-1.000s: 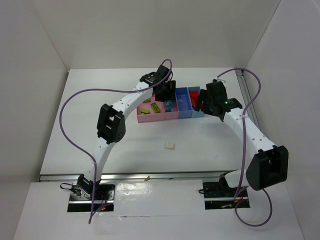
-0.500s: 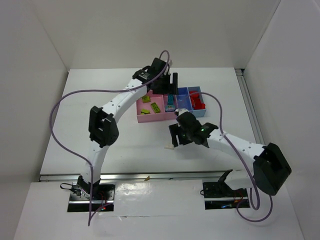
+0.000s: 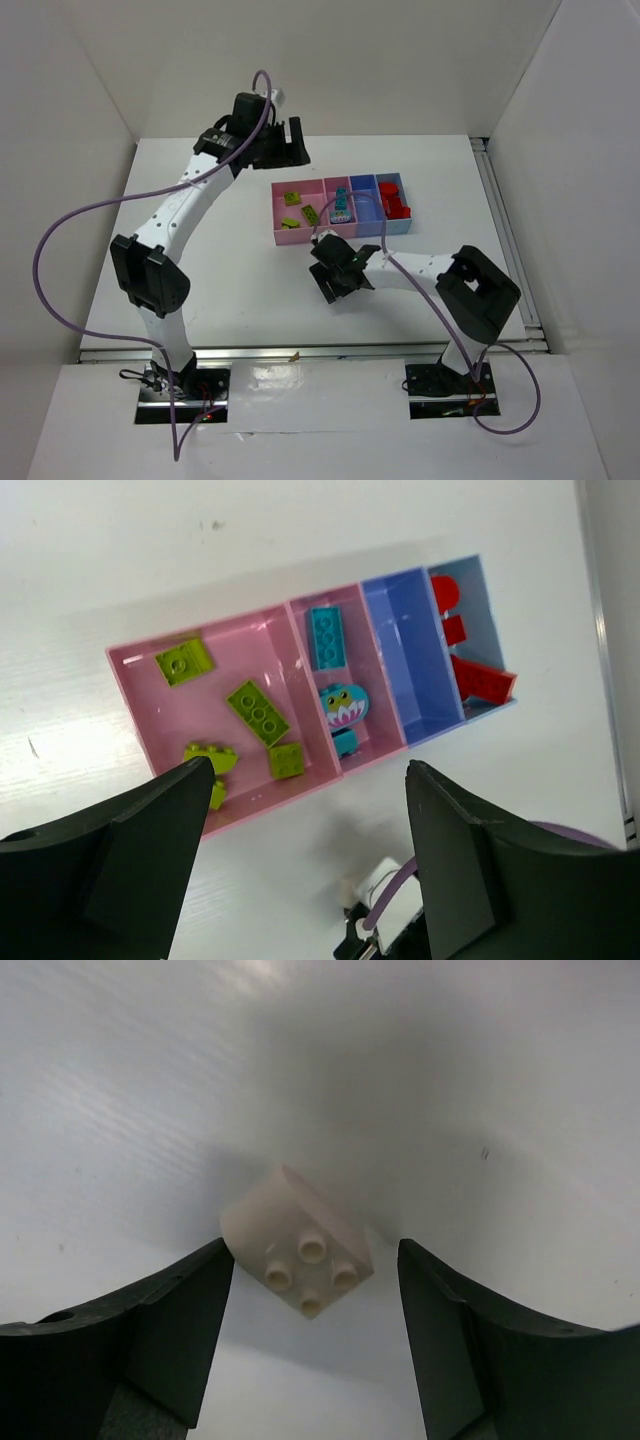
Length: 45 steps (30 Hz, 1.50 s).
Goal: Sort the legos into containers by color
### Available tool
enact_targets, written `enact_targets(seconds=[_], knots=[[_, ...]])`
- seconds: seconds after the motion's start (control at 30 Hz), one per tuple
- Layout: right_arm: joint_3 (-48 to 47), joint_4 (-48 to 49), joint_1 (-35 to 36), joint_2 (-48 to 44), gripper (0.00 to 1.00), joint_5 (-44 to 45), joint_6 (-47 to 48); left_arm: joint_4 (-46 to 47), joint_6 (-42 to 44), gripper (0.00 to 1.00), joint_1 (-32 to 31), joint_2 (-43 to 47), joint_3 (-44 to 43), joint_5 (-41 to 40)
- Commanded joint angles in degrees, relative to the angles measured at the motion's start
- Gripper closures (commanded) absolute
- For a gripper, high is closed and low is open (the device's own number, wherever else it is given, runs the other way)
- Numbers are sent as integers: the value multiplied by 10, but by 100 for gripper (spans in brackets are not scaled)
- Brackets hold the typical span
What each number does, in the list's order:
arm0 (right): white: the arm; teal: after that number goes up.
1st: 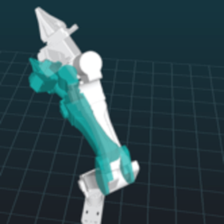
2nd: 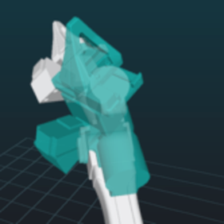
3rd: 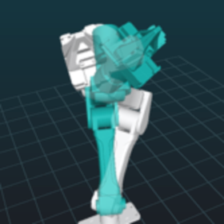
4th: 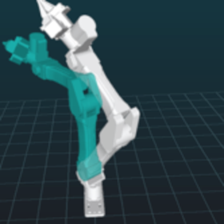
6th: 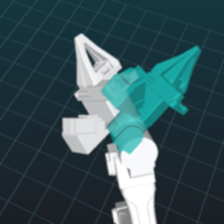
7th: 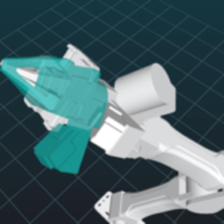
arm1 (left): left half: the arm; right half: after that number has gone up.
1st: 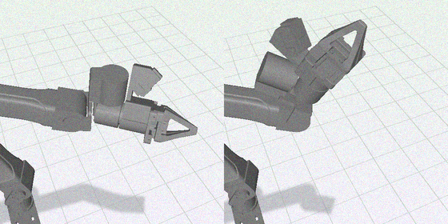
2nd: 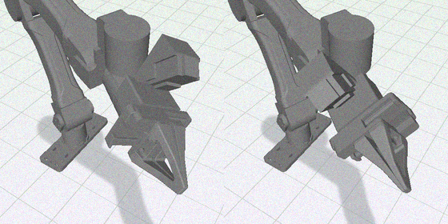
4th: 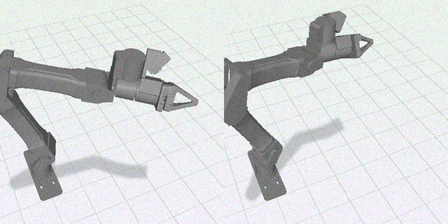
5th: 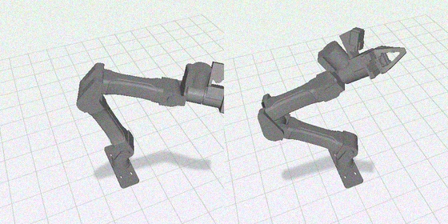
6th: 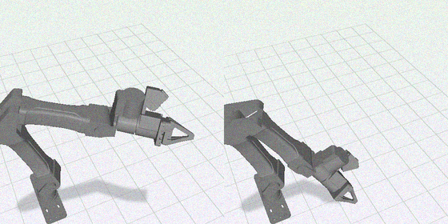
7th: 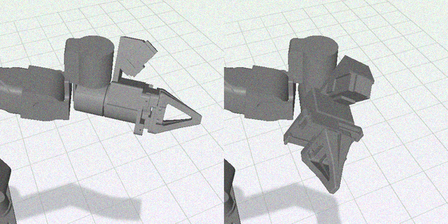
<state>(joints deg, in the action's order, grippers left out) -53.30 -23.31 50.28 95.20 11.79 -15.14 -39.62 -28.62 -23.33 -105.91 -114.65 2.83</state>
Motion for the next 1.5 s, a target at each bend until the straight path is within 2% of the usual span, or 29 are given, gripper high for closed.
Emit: enact_targets(seconds=[0.0, 0.03, 0.23, 0.37, 0.43, 0.53, 0.7, 0.9, 1.07, 1.13, 1.27, 1.4, 1.43, 1.47], knots=[[-17, 27, -2, 32, 27, 54, 17, -1, 11, 12, -3, 11, 24, 4], [-17, 33, -2, 32, 31, 54, 25, -1, 11, 12, -3, 11, 29, -4], [-17, 43, -26, 23, 38, 25, 30, -1, 16, 12, 16, 21, 29, -17], [-10, 37, -26, 17, 53, 12, 17, -1, 16, 12, 22, 21, 35, -6], [-10, 32, -26, 3, 63, 12, 11, -1, 16, 12, 22, 21, 35, -6], [-28, 25, -26, -31, 77, 50, 4, -8, 29, 12, 29, 21, 18, -20], [-114, -23, -55, -49, 79, 85, 10, -19, 34, 12, 64, 26, -3, 4], [-212, -34, -141, -55, 77, 99, -15, -24, 34, 12, 69, 84, 67, 11], [-276, 10, -223, 5, 76, 86, 1, -24, 28, 12, 74, 126, 135, 11], [-287, 52, -245, 33, 76, 75, 17, -24, 23, 12, 74, 136, 149, 11], [-338, 68, -271, 96, 76, 63, 23, -29, 23, 12, 80, 151, 166, 11], [-368, 75, -276, 140, 72, 63, 28, -34, 23, 12, 86, 156, 176, 6], [-379, 75, -276, 147, 69, 63, 28, -35, 23, 12, 86, 156, 181, 6], [-385, 75, -276, 161, 61, 63, 23, -35, 23, 12, 86, 162, 181, 6]])
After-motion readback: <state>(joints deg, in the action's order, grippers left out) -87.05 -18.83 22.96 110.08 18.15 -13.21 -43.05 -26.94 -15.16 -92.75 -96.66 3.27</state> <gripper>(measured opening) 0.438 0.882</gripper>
